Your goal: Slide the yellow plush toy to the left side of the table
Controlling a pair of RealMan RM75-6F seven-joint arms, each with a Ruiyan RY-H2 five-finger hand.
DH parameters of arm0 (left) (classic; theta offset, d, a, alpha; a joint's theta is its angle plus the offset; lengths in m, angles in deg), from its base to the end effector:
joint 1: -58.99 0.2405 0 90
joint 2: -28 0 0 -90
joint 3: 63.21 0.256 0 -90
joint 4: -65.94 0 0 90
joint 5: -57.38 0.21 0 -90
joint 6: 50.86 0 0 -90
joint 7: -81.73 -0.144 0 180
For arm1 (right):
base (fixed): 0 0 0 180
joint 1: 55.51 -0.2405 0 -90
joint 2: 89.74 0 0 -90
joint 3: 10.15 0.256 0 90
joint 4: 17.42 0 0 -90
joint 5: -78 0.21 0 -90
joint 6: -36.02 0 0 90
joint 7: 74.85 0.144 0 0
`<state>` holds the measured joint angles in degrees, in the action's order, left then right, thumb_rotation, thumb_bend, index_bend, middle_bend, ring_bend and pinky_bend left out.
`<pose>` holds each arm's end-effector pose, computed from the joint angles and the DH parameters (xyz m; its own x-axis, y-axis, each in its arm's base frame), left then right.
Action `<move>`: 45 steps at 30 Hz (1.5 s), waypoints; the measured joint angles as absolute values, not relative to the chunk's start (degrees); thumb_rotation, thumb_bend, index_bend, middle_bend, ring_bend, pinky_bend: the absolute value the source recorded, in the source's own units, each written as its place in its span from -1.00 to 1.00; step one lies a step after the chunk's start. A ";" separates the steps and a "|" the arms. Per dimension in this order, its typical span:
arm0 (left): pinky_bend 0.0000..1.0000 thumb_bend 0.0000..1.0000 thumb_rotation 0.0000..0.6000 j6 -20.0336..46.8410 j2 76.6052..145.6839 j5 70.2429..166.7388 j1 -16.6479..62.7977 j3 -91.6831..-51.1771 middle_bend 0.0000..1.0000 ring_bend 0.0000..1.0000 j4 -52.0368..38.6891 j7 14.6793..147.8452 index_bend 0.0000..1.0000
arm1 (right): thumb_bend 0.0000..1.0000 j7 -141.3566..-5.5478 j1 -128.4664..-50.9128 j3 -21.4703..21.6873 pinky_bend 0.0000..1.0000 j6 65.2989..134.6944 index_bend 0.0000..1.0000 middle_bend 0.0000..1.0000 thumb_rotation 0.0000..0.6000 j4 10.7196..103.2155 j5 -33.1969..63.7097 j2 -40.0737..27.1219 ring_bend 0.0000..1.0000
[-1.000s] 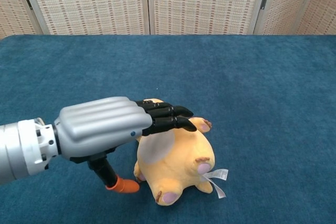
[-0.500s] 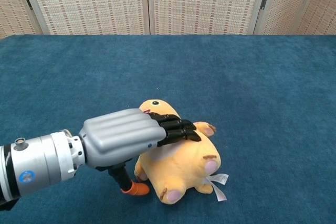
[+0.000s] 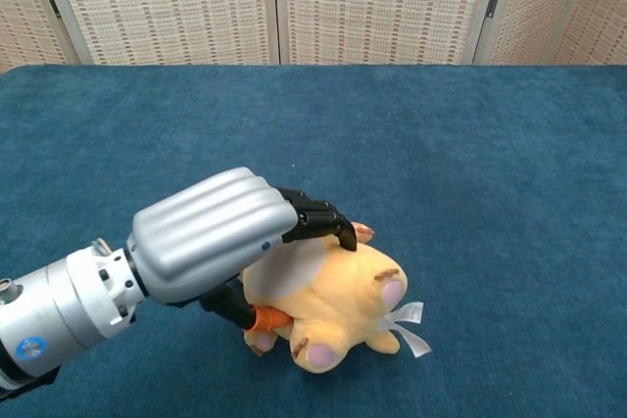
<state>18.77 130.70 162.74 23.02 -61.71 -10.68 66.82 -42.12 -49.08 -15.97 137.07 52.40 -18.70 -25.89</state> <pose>-0.1027 0.2268 -0.0795 0.4456 0.0190 0.8950 0.5231 -0.8169 -0.2431 -0.3676 -0.0810 0.2035 0.2140 -0.0256 0.9765 -0.9748 -0.0696 0.2119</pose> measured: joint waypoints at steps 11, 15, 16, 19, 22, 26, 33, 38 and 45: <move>1.00 0.21 1.00 30.38 121.44 169.07 25.01 -59.68 0.65 0.40 -10.98 67.25 0.48 | -0.72 -44.91 -49.04 -16.42 -1.00 136.81 -1.00 -1.00 1.00 54.43 -20.26 -25.96 -1.00; 1.00 0.21 1.00 36.06 115.91 171.39 26.29 -58.42 0.65 0.40 -9.37 70.13 0.48 | -0.72 -47.37 -48.84 -16.56 -1.00 137.09 -1.00 -1.00 1.00 56.37 -21.00 -25.95 -1.00; 1.00 0.21 1.00 37.52 114.71 171.85 26.79 -57.92 0.65 0.40 -8.36 71.46 0.48 | -0.72 -47.98 -48.79 -16.59 -1.00 137.14 -1.00 -1.00 1.00 56.82 -21.15 -25.94 -1.00; 1.00 0.21 1.00 40.65 112.97 172.39 28.47 -56.41 0.65 0.40 -5.11 75.19 0.48 | -0.72 -50.11 -48.71 -16.70 -1.00 137.07 -1.00 -1.00 1.00 58.47 -21.68 -25.88 -1.00; 1.00 0.20 1.00 42.37 112.41 172.49 30.15 -55.04 0.65 0.40 -0.99 78.42 0.48 | -0.72 -52.09 -48.88 -16.89 -1.00 136.51 -1.00 -1.00 1.00 60.17 -22.37 -25.82 -1.00; 1.00 0.20 1.00 44.03 113.27 172.31 31.72 -54.06 0.65 0.40 5.62 82.34 0.48 | -0.72 -54.54 -49.31 -17.18 -1.00 135.69 -1.00 -1.00 1.00 62.15 -23.51 -25.78 -1.00; 1.00 0.20 1.00 45.29 118.68 170.83 33.10 -53.65 0.64 0.37 21.98 91.58 0.48 | -0.72 -58.49 -49.49 -17.58 -1.00 135.12 -1.00 -1.00 1.00 65.38 -24.89 -25.92 -1.00; 0.93 0.20 1.00 45.86 122.67 170.21 34.20 -52.25 0.60 0.35 32.45 99.48 0.48 | -0.72 -59.97 -48.96 -17.52 -1.00 135.45 -1.00 -1.00 1.00 66.39 -24.67 -25.89 -1.00; 0.46 -0.08 1.00 44.42 125.82 169.21 35.48 -50.17 0.14 0.01 38.95 105.44 -0.10 | -0.72 -61.05 -48.83 -17.53 -1.00 135.27 -1.00 -1.00 1.00 67.01 -24.83 -25.68 -1.00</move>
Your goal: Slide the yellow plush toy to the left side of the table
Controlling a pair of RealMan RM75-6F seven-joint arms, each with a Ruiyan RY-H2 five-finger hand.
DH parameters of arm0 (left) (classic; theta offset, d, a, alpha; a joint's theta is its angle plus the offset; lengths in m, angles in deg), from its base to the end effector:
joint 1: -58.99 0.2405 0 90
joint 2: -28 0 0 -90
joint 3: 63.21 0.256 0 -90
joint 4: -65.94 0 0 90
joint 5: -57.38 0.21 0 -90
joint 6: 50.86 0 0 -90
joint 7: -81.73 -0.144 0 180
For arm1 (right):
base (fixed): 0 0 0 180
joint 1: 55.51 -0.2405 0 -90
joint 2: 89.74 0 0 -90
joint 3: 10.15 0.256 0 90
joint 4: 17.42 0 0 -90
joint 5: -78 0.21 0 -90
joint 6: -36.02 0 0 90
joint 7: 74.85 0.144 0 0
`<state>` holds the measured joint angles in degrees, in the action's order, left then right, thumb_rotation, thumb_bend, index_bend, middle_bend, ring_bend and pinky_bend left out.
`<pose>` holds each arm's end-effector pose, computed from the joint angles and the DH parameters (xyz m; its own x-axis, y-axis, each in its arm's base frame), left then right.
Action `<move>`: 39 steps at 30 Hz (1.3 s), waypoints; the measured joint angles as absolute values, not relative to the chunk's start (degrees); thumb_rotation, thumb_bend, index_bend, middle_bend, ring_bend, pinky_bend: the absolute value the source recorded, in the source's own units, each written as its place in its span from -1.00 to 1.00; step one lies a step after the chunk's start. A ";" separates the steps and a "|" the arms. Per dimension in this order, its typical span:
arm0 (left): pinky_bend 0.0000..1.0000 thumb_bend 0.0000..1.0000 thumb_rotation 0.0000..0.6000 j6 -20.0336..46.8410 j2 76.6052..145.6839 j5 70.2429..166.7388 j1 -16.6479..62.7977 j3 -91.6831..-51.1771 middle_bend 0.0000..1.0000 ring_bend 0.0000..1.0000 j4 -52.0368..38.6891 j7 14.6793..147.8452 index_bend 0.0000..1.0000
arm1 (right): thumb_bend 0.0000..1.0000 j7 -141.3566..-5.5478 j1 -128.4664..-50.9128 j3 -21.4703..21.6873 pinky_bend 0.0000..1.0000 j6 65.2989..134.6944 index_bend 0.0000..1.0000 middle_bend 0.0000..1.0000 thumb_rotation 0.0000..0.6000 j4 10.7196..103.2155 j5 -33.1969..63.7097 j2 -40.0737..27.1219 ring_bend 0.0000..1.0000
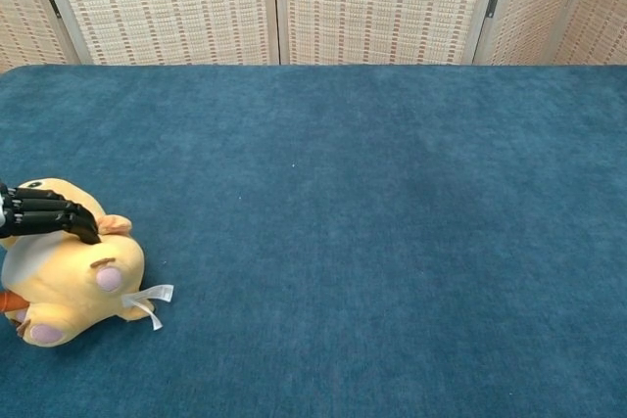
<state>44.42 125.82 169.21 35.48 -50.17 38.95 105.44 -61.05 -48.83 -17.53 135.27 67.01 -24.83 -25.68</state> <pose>-0.3101 0.2426 0.0233 0.5765 0.0155 0.8169 0.5304 -0.7676 -0.3598 -0.3191 -0.0765 0.1621 0.2701 -0.0593 0.9610 -0.9574 -0.1220 0.2616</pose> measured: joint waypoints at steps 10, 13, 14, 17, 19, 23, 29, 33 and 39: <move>-0.54 -0.43 1.00 44.53 124.15 166.64 36.15 -49.89 -0.93 -0.96 34.10 117.48 -1.00 | -0.67 -59.90 -48.89 -17.64 -1.00 135.57 -1.00 -1.00 1.00 66.63 -25.47 -25.41 -1.00; -0.60 -0.48 1.00 44.19 122.21 165.70 36.13 -49.95 -1.00 -1.00 30.93 119.01 -1.00 | -0.67 -59.71 -48.52 -17.71 -1.00 136.63 -1.00 -1.00 1.00 66.26 -25.95 -25.28 -1.00; -0.61 -0.48 1.00 44.01 121.66 165.46 36.12 -49.97 -1.00 -1.00 30.26 118.91 -1.00 | -0.67 -59.64 -48.39 -17.72 -1.00 136.94 -1.00 -1.00 1.00 66.16 -26.03 -25.25 -1.00; -0.63 -0.48 1.00 43.81 120.18 165.14 36.23 -49.83 -1.00 -1.00 28.30 118.67 -1.00 | -0.66 -59.15 -47.96 -17.75 -1.00 137.78 -1.00 -1.00 1.00 65.72 -26.18 -25.20 -1.00; -0.64 -0.49 1.00 44.27 118.90 165.22 36.48 -49.57 -1.00 -1.00 27.25 118.43 -1.00 | -0.66 -58.89 -47.68 -17.79 -1.00 138.26 -1.00 -1.00 1.00 65.37 -26.23 -25.20 -1.00; -0.65 -0.48 1.00 46.31 115.60 165.08 37.89 -49.22 -1.00 -1.00 24.93 117.37 -1.00 | -0.66 -57.98 -47.59 -17.78 -1.00 138.64 -1.00 -1.00 1.00 64.79 -26.33 -25.30 -1.00; -0.67 -0.46 1.00 48.70 108.62 161.76 41.74 -49.68 -0.97 -1.00 17.40 116.72 -1.00 | -0.66 -57.51 -48.06 -17.34 -1.00 138.66 -1.00 -1.00 1.00 64.22 -26.43 -25.43 -1.00; -0.73 -0.42 1.00 47.96 102.51 157.62 44.32 -50.01 -0.95 -1.00 8.25 114.46 -1.00 | -0.66 -60.52 -48.23 -16.47 -1.00 138.31 -1.00 -1.00 1.00 64.95 -25.62 -25.50 -1.00; -0.75 -0.40 1.00 48.04 94.82 145.75 50.72 -52.31 -0.87 -1.00 -12.34 103.17 -0.96 | -0.66 -70.62 -47.86 -13.54 -1.00 138.50 -1.00 -1.00 1.00 67.13 -22.27 -24.66 -1.00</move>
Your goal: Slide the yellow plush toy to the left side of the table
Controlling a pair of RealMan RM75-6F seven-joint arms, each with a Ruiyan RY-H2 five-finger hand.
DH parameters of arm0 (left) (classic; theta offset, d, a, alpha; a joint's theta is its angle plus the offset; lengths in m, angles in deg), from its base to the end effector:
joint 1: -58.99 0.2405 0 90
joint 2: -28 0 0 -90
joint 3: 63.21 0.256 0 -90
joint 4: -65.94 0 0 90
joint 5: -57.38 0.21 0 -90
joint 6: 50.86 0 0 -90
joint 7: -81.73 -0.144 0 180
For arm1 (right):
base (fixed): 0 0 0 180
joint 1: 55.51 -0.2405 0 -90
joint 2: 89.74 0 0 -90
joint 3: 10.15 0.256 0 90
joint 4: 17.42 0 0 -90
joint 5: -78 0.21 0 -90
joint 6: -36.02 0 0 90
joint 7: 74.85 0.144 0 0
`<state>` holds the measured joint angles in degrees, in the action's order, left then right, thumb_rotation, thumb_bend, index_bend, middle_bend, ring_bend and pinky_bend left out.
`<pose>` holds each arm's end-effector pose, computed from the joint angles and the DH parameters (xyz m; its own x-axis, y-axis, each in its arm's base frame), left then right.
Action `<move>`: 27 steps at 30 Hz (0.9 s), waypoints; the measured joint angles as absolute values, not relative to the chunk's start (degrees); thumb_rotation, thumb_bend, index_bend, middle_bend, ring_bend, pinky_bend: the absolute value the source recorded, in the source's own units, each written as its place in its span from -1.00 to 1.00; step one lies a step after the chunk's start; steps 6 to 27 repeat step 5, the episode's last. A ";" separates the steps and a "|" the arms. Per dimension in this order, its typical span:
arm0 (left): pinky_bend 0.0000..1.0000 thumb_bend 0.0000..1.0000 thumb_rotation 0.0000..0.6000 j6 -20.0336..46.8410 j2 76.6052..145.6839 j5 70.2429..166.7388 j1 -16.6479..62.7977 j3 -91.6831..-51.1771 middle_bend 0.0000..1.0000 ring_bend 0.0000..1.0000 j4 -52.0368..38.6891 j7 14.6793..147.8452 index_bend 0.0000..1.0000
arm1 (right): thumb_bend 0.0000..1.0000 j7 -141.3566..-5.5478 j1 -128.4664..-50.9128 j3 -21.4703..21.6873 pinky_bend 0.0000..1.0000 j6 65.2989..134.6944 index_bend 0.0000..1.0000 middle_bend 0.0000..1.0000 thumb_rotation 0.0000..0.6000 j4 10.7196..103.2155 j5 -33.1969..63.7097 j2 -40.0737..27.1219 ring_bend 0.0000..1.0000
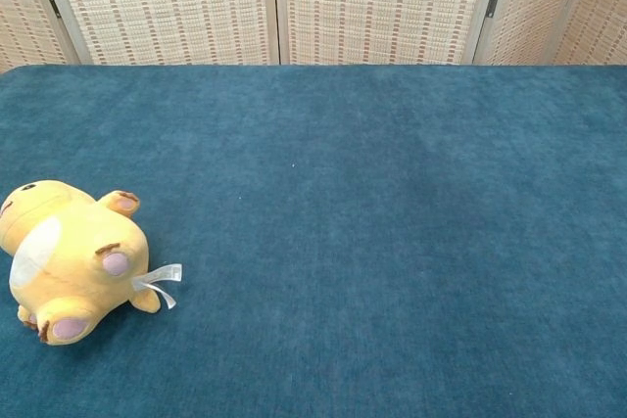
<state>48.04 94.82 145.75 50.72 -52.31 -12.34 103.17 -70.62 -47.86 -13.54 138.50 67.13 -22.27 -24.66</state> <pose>-0.3365 0.1551 0.1679 0.2367 -0.0015 0.9716 0.9622 -0.1383 -0.2346 -0.3185 -0.0858 0.1742 0.4159 0.0860 0.9053 -0.9034 -0.0748 0.4221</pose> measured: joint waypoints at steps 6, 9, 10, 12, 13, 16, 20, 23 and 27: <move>-0.75 -0.40 1.00 48.87 92.54 137.70 54.81 -53.29 -0.84 -1.00 -21.27 94.16 -0.95 | -0.66 -78.02 -47.28 -11.74 -1.00 138.74 -1.00 -1.00 1.00 68.90 -19.75 -23.65 -1.00; -0.75 -0.40 1.00 48.87 92.54 137.70 54.81 -53.29 -0.84 -1.00 -21.27 94.16 -0.95 | -0.66 -78.02 -47.28 -11.74 -1.00 138.74 -1.00 -1.00 1.00 68.90 -19.75 -23.65 -1.00; -0.75 -0.40 1.00 48.87 92.54 137.70 54.81 -53.29 -0.84 -1.00 -21.27 94.16 -0.95 | -0.66 -78.02 -47.28 -11.74 -1.00 138.74 -1.00 -1.00 1.00 68.90 -19.75 -23.65 -1.00; -0.75 -0.40 1.00 48.87 92.54 137.70 54.81 -53.29 -0.84 -1.00 -21.27 94.16 -0.95 | -0.66 -78.02 -47.28 -11.74 -1.00 138.74 -1.00 -1.00 1.00 68.90 -19.75 -23.65 -1.00; -0.75 -0.40 1.00 48.87 92.54 137.70 54.81 -53.29 -0.84 -1.00 -21.27 94.16 -0.95 | -0.66 -78.02 -47.28 -11.74 -1.00 138.74 -1.00 -1.00 1.00 68.90 -19.75 -23.65 -1.00; -0.75 -0.40 1.00 48.87 92.54 137.70 54.81 -53.29 -0.84 -1.00 -21.27 94.16 -0.95 | -0.66 -78.02 -47.28 -11.74 -1.00 138.74 -1.00 -1.00 1.00 68.90 -19.75 -23.65 -1.00; -0.75 -0.40 1.00 48.87 92.54 137.70 54.81 -53.29 -0.84 -1.00 -21.27 94.16 -0.95 | -0.66 -78.02 -47.28 -11.74 -1.00 138.74 -1.00 -1.00 1.00 68.90 -19.75 -23.65 -1.00; -0.75 -0.40 1.00 48.87 92.54 137.70 54.81 -53.29 -0.84 -1.00 -21.27 94.16 -0.95 | -0.66 -78.02 -47.28 -11.74 -1.00 138.74 -1.00 -1.00 1.00 68.90 -19.75 -23.65 -1.00; -0.75 -0.40 1.00 48.87 92.54 137.70 54.81 -53.29 -0.84 -1.00 -21.27 94.16 -0.95 | -0.66 -78.02 -47.28 -11.74 -1.00 138.74 -1.00 -1.00 1.00 68.90 -19.75 -23.65 -1.00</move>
